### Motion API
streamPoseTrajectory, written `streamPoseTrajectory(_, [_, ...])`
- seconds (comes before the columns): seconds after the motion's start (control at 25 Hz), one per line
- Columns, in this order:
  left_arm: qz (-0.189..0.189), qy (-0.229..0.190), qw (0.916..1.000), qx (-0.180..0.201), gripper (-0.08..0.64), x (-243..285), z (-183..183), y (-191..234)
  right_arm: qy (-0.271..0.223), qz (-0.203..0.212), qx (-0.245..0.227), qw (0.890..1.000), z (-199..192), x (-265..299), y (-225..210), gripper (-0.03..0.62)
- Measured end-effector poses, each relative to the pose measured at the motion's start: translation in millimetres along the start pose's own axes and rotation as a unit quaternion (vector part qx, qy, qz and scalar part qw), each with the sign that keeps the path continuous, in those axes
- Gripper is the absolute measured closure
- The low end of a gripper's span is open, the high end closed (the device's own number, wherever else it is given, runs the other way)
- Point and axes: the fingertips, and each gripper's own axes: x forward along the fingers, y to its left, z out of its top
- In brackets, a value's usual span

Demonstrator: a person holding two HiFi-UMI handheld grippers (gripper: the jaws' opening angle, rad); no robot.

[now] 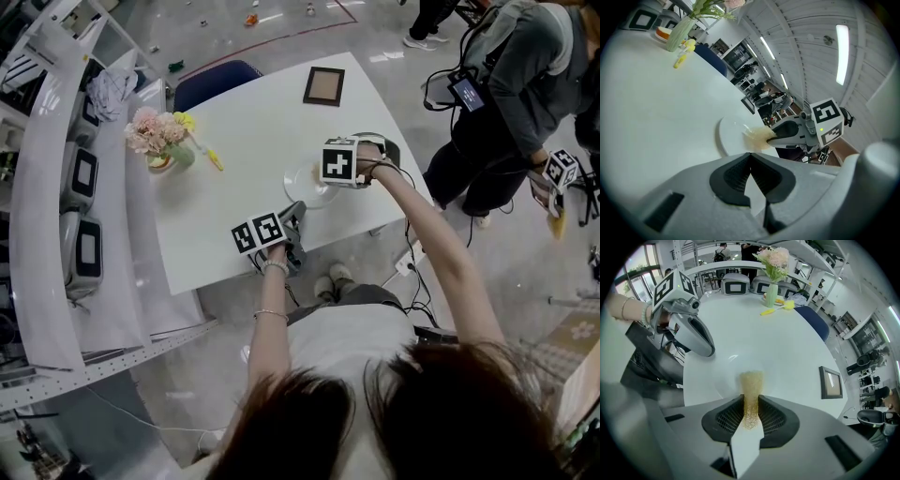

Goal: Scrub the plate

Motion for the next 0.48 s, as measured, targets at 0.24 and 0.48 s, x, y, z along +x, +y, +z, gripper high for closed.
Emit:
streamPoseTrajectory(0.24, [-0.003, 0.005, 1.0000, 0.002, 0.549, -2, -4, -2, 0.006, 0.003, 0.007, 1.000, -4, -2, 8, 0.506])
streamPoseTrajectory(0.48, [-0.006, 0.006, 0.9999, 0.005, 0.549, -6, -9, -3, 0.006, 0.006, 0.018, 1.000, -3, -3, 20, 0.506])
